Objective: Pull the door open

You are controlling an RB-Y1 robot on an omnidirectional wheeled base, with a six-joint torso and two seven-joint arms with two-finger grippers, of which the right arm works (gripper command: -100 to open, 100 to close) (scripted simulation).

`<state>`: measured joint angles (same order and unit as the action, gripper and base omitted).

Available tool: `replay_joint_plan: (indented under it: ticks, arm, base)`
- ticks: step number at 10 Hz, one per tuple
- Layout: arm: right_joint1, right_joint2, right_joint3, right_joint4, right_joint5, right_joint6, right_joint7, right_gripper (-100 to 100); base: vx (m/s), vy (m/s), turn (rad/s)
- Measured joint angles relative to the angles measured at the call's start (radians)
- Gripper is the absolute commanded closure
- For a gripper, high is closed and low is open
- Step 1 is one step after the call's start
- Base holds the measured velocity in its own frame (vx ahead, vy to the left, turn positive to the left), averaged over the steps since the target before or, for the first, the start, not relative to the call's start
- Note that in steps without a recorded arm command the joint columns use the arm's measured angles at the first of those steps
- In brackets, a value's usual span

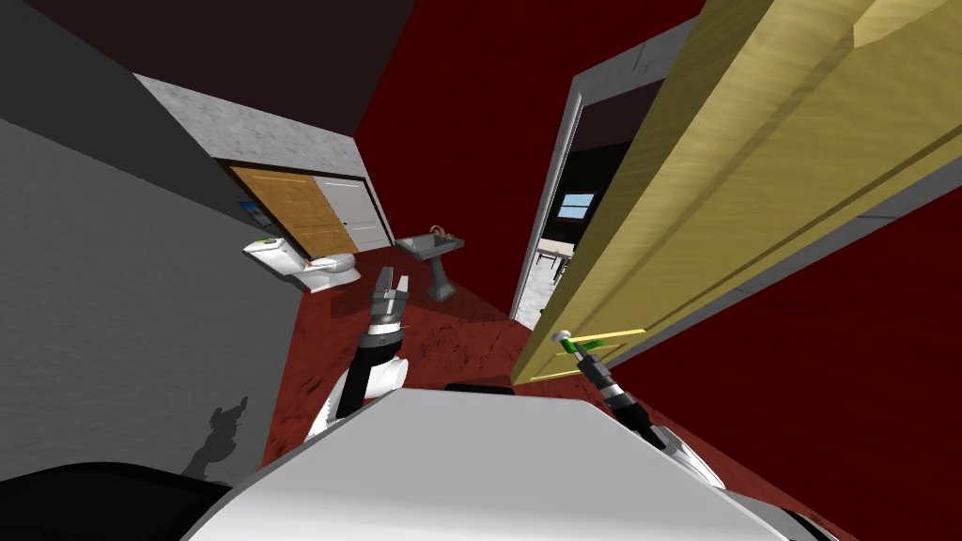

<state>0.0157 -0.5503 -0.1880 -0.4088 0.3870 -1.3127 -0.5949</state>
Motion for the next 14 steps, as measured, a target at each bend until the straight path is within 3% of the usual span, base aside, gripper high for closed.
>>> replay_joint_plan:
  ticks: [5, 7, 9, 14]
  arm:
    - [0.006, -0.002, -0.003, -0.006, 0.006, -0.007, -0.003, 100]
    - [-0.008, -0.005, -0.004, 0.027, 0.008, -0.024, 0.003, 100]
    - [0.007, -0.002, -0.004, 0.000, 0.011, -0.017, -0.003, 100]
    - [-0.012, -0.004, -0.008, 0.041, 0.017, -0.040, 0.002, 100]
  base:
    - [-0.182, -0.088, 0.154]
    - [-0.171, -0.096, 0.119]
    - [-0.196, -0.113, 0.149]
    - [-0.157, -0.072, 0.139]
